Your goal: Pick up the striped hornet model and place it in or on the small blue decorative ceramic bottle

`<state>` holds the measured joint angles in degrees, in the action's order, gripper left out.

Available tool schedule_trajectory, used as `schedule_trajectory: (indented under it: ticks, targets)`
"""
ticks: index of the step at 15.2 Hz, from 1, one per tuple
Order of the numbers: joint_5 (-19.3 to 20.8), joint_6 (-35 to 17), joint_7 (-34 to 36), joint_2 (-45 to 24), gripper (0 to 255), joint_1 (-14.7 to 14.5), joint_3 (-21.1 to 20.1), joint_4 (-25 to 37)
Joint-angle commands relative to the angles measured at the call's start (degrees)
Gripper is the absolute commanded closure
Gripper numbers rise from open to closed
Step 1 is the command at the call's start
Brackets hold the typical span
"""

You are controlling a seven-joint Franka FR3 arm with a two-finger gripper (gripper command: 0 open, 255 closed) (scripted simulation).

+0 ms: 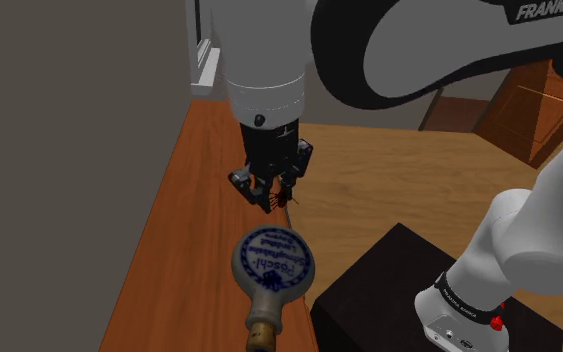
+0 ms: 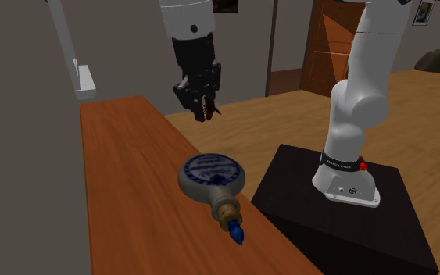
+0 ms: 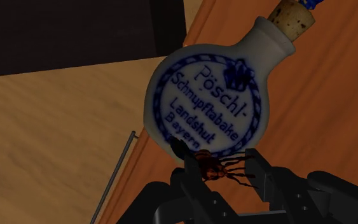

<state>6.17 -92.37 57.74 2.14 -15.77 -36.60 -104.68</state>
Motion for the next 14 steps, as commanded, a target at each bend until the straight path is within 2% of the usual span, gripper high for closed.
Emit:
schedule_trajectory:
  ticks: [1, 11, 14]
  targets:
    - [-0.26, -1.44, 0.29, 0.35, 255, -0.07, -0.06, -1.77]
    - [0.61, -9.34, 1.76, -1.02, 255, -0.19, -0.26, -8.67]
    - [0.61, -9.34, 1.76, -1.02, 255, -0.19, -0.25, -8.67]
